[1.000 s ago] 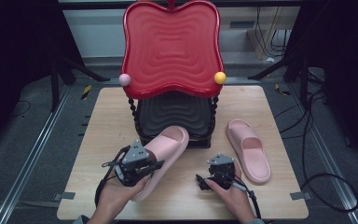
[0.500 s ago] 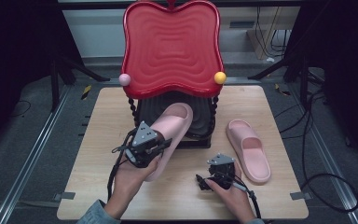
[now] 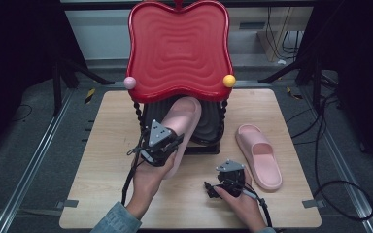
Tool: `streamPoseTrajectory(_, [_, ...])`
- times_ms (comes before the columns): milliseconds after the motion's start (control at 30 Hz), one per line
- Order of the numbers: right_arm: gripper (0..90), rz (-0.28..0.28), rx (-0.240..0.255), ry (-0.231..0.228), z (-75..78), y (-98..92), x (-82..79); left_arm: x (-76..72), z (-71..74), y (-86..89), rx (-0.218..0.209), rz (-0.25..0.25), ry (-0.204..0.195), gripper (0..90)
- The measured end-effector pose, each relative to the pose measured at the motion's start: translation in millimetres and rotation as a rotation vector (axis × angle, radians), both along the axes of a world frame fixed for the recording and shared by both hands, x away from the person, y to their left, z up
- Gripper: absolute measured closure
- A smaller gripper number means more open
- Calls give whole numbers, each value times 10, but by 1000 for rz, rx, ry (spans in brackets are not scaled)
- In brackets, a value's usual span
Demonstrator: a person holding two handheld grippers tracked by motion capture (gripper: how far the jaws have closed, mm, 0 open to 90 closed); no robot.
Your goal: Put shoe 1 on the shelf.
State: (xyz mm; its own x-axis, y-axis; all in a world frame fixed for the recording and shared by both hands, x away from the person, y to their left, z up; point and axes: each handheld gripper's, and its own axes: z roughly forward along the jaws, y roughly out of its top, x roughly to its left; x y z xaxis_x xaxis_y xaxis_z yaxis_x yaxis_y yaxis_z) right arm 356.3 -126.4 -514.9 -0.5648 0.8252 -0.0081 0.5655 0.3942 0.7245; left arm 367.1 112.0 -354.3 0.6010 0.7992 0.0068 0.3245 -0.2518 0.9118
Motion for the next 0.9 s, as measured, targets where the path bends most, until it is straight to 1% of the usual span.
streamPoseTrajectory(33, [8,0,-1,-2,-2,-1,0,38,-22,-18,-9,24,-6,849])
streamPoseTrajectory(100, [8,1,-3,-3,-3,-2,0,77,-34,-36,-9,51,-21,849])
streamPoseTrajectory(133, [8,1,-3,-3,-3,-2,0,77,-34,-36,-9,51,-21,849])
streamPoseTrajectory(167, [8,1,-2,-1,-3,-2,-3,114,-39,-47,-16,78,-33,850])
streamPoseTrajectory(200, [8,1,-2,-1,-3,-2,-3,114,-39,-47,-16,78,-33,849])
streamPoseTrajectory(267, [8,2,-2,-1,-3,-3,-4,149,-44,-59,-20,108,-47,850])
streamPoseTrajectory(300, [8,2,-2,-1,-3,-3,-4,187,-51,-65,-26,136,-58,850])
streamPoseTrajectory(333, [8,2,-2,-1,-3,-3,-4,187,-51,-65,-26,136,-58,850])
streamPoseTrajectory(367, [8,3,-2,-1,-3,-3,-4,234,-59,-62,-39,158,-58,850])
streamPoseTrajectory(400, [8,3,-2,-1,-3,-3,-4,234,-59,-62,-39,158,-58,850])
streamPoseTrajectory(433, [8,5,-3,-3,-3,-5,-3,277,-69,-52,-44,185,-65,850])
streamPoseTrajectory(467, [8,6,-3,-3,-3,-6,-4,295,-74,-47,-45,195,-67,850])
streamPoseTrajectory(533, [8,5,-3,-2,-2,-7,-6,327,-81,-35,-46,212,-71,850])
streamPoseTrajectory(633, [8,6,-3,-2,-3,-7,-6,358,-86,-16,-43,224,-69,850])
streamPoseTrajectory(667, [8,6,-3,-2,-3,-8,-6,386,-89,9,-43,240,-65,850])
streamPoseTrajectory(733, [8,6,-2,-1,-2,-8,-7,398,-89,18,-42,245,-65,850])
streamPoseTrajectory(800, [8,7,-3,-2,-2,-8,-7,425,-92,30,-30,255,-69,850])
streamPoseTrajectory(900, [8,7,-2,-1,-1,-9,-8,488,-112,51,-26,270,-54,850])
